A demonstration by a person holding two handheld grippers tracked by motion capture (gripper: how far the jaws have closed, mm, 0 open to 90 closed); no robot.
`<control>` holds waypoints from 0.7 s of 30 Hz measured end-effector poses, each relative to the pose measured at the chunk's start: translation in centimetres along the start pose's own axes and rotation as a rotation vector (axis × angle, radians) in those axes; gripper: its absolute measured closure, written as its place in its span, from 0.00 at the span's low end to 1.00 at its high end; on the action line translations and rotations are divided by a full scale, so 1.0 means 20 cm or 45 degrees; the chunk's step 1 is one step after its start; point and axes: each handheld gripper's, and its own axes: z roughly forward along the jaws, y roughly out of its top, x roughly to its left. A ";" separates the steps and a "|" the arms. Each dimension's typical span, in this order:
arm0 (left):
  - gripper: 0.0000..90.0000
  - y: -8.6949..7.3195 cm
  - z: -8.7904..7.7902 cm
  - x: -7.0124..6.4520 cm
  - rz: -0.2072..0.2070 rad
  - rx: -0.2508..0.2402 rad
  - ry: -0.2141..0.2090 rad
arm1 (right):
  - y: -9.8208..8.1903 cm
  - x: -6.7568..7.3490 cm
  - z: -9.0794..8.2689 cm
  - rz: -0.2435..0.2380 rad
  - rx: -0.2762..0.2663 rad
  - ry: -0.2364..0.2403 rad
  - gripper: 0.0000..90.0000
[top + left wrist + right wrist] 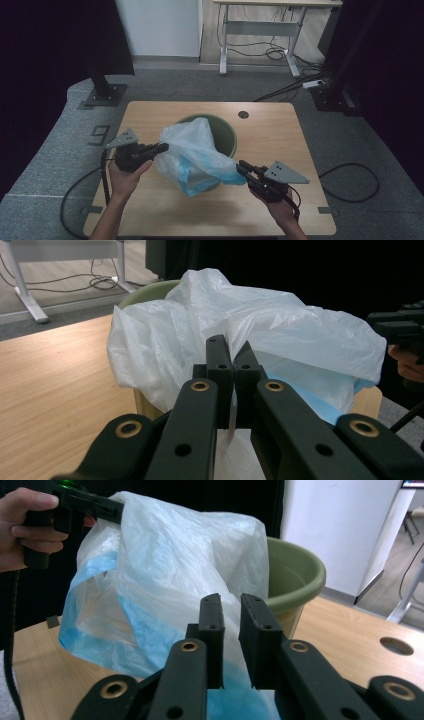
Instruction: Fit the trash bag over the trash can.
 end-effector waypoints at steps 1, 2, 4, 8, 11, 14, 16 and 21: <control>0.99 0.00 0.00 0.00 0.000 -0.001 -0.001 | 0.00 0.01 0.00 -0.009 0.001 0.011 0.77; 0.99 0.00 0.00 0.00 0.002 0.001 -0.002 | 0.01 0.02 0.00 -0.021 0.010 0.031 0.66; 0.99 0.00 0.01 -0.01 0.004 0.006 -0.004 | 0.00 0.05 0.02 -0.041 0.029 0.012 0.50; 0.99 0.01 0.01 -0.01 0.003 0.010 -0.007 | -0.01 0.05 0.06 0.014 0.067 0.009 0.46; 0.99 0.01 0.01 -0.01 0.000 0.016 -0.008 | -0.03 0.03 0.09 0.053 0.086 0.028 0.61; 0.99 0.01 0.00 0.00 -0.008 0.013 -0.012 | -0.04 0.02 0.10 0.030 0.096 0.010 0.87; 0.99 0.01 0.00 0.01 -0.008 0.014 -0.011 | -0.03 0.02 0.10 0.028 0.098 0.018 0.94; 0.99 0.02 0.02 0.00 0.011 0.043 0.004 | 0.02 -0.01 0.08 0.031 0.072 0.009 0.98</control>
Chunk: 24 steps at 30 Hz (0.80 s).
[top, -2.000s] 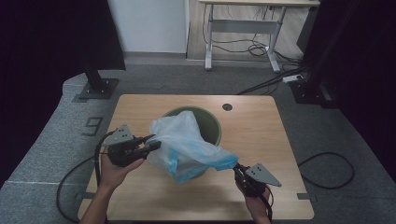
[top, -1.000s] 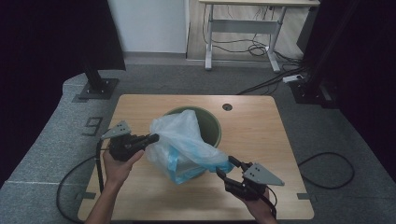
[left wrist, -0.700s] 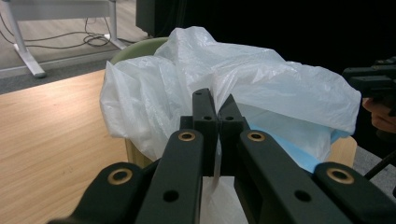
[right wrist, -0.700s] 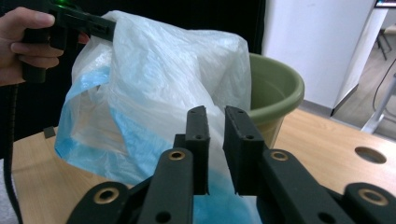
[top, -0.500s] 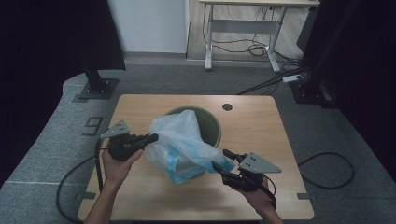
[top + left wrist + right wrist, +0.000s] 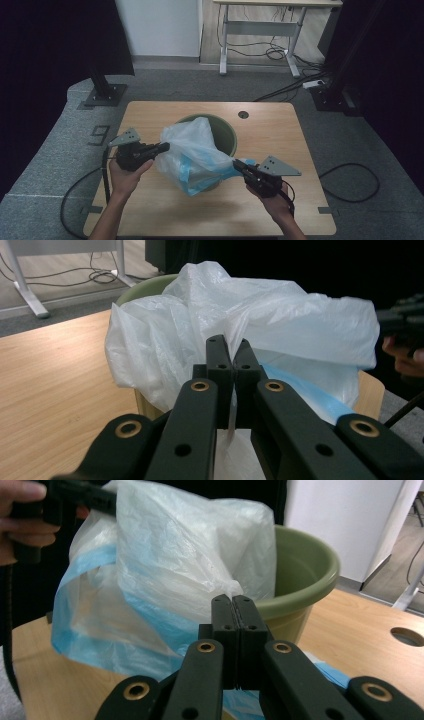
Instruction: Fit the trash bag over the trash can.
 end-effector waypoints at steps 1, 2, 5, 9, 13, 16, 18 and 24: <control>0.99 0.00 0.00 0.00 0.000 0.000 0.000 | 0.01 -0.01 0.00 0.004 -0.008 -0.006 0.98; 0.99 0.01 0.00 0.00 -0.001 0.000 0.002 | 0.03 -0.02 -0.01 0.013 -0.019 -0.009 0.98; 0.99 0.02 0.00 0.01 -0.001 0.001 0.009 | 0.07 -0.05 -0.01 0.016 -0.034 -0.018 0.99; 0.99 0.04 0.02 0.01 0.030 0.045 0.050 | 0.13 -0.09 0.04 0.009 -0.018 -0.031 0.99; 0.99 0.05 0.03 0.03 0.020 0.050 0.049 | 0.17 -0.16 0.10 0.011 0.002 -0.064 0.99; 0.99 0.06 0.04 0.06 -0.002 0.052 0.053 | 0.19 -0.20 0.14 0.027 0.006 -0.076 0.99; 0.99 0.06 0.05 0.07 -0.010 0.053 0.057 | 0.21 -0.23 0.16 0.039 0.001 -0.082 0.99; 0.99 0.07 0.05 0.11 -0.018 0.057 0.076 | 0.24 -0.26 0.23 0.024 -0.019 -0.119 0.99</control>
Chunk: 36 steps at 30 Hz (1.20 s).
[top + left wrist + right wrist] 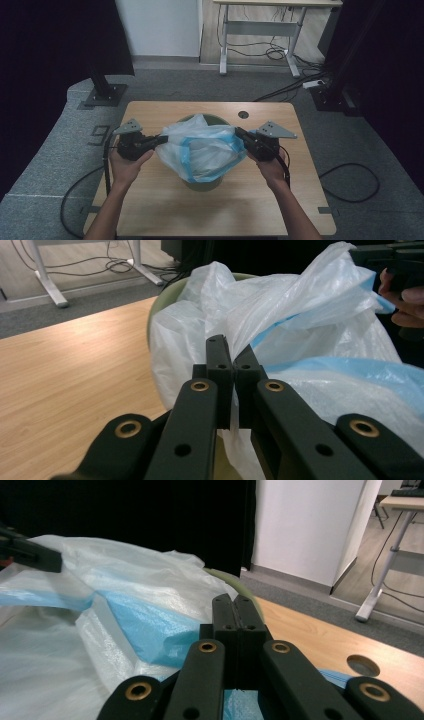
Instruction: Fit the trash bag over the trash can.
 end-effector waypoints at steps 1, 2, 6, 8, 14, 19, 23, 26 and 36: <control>0.99 0.00 0.00 0.01 -0.003 -0.002 0.001 | 0.00 -0.01 0.01 -0.002 -0.003 -0.002 0.99; 0.99 0.00 0.00 0.01 -0.004 -0.004 0.002 | 0.01 -0.01 0.02 0.000 -0.004 -0.005 0.99; 0.99 0.01 0.00 0.04 -0.017 0.004 -0.004 | 0.02 -0.04 0.08 0.016 0.000 -0.004 0.99; 0.99 0.02 0.01 0.05 -0.027 0.012 -0.008 | 0.02 -0.05 0.10 0.016 0.005 -0.012 0.99; 0.97 0.02 0.02 0.10 -0.076 0.009 -0.016 | 0.04 -0.09 0.18 0.003 0.007 -0.025 0.99; 0.98 0.01 0.04 0.12 -0.091 0.015 -0.012 | 0.01 -0.11 0.25 0.007 0.032 -0.031 0.99; 0.97 0.00 0.05 0.15 -0.119 0.011 -0.026 | 0.00 -0.11 0.28 -0.001 0.031 -0.045 0.99; 0.97 -0.01 0.05 0.16 -0.141 0.002 -0.028 | 0.00 -0.11 0.31 -0.006 0.041 -0.047 0.99; 0.98 -0.05 0.08 0.22 -0.191 0.013 0.010 | -0.02 -0.14 0.39 0.039 0.032 -0.003 0.99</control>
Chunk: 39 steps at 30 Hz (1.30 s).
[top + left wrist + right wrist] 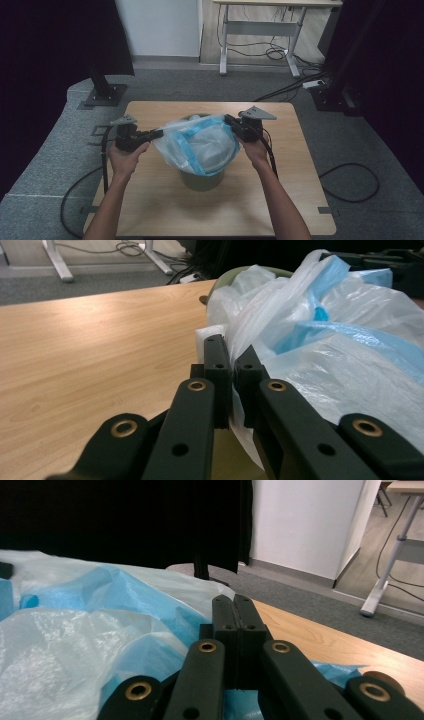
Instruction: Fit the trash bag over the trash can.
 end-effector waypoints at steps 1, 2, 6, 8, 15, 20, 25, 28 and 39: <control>0.98 0.00 0.00 0.01 -0.007 0.001 0.000 | 0.00 0.00 0.00 0.007 0.005 0.007 0.99; 0.98 -0.01 0.01 0.01 -0.011 0.001 0.001 | 0.00 -0.01 0.01 0.015 0.005 0.016 0.99; 0.98 -0.01 0.02 0.02 -0.023 0.002 0.004 | 0.00 -0.04 0.01 0.007 0.022 0.046 0.99; 0.98 -0.01 0.03 0.03 -0.029 0.007 0.005 | 0.00 -0.06 0.02 0.004 0.035 0.063 0.99; 0.99 -0.02 0.08 0.07 -0.083 0.030 0.003 | -0.02 -0.10 0.08 0.055 0.059 0.085 0.99; 0.99 -0.03 0.09 0.09 -0.105 0.035 0.001 | -0.04 -0.12 0.11 0.084 0.084 0.100 0.99; 0.99 -0.03 0.09 0.09 -0.094 0.033 0.005 | -0.03 -0.13 0.12 0.063 0.102 0.103 0.99; 0.97 -0.03 0.08 0.08 -0.069 0.026 0.004 | -0.03 -0.12 0.12 0.046 0.094 0.087 0.99; 0.65 0.00 -0.02 0.02 0.061 -0.054 0.044 | -0.02 -0.10 0.08 0.042 0.000 0.070 0.98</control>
